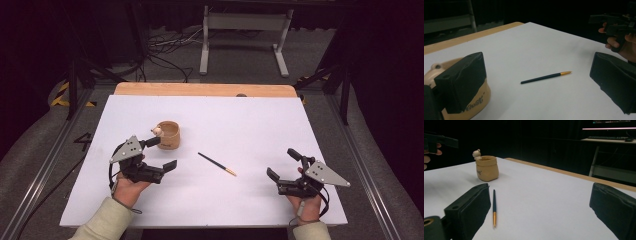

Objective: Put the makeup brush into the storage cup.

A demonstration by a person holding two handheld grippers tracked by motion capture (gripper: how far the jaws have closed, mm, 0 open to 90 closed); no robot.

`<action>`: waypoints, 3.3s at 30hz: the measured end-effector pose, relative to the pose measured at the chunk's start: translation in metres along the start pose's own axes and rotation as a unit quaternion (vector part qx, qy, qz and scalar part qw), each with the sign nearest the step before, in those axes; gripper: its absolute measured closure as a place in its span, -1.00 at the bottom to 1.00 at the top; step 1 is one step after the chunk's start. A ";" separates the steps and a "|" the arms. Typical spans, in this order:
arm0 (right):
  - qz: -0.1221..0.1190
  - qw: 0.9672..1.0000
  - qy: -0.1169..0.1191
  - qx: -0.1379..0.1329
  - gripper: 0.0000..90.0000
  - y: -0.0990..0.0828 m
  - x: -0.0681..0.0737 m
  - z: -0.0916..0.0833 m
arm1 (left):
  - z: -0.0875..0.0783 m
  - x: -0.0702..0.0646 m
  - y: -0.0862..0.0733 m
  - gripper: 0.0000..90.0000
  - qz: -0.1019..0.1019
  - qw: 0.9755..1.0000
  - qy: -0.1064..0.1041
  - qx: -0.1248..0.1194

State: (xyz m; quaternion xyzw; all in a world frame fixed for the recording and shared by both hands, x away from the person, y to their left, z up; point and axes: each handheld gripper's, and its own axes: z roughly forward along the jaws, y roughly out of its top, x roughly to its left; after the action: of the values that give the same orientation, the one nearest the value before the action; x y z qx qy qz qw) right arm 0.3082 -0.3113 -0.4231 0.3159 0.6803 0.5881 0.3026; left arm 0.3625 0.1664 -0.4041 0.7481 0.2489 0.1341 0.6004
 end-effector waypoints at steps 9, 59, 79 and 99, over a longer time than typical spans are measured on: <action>0.017 1.000 -0.011 -0.004 -1.00 0.002 -0.008 -0.001 | 0.034 -0.004 0.013 -0.97 0.011 1.000 -0.019 0.013; 0.040 0.999 0.023 -0.006 -0.93 -0.002 -0.019 -0.015 | 0.131 -0.004 0.060 -0.88 0.073 0.967 -0.070 0.235; 0.048 0.998 0.046 0.004 -0.93 -0.007 -0.020 -0.011 | 0.153 -0.009 0.063 -0.90 0.134 0.927 -0.065 0.344; 0.050 0.997 0.063 0.005 -0.93 -0.008 -0.019 -0.009 | 0.173 -0.020 0.068 -0.92 0.178 0.890 -0.059 0.415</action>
State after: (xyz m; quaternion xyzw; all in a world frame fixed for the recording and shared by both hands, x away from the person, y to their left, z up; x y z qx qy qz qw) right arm 0.3119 -0.3327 -0.4294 0.3136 0.6842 0.6178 0.2278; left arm 0.4468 0.0010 -0.3785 0.9673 0.1092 0.0789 0.2149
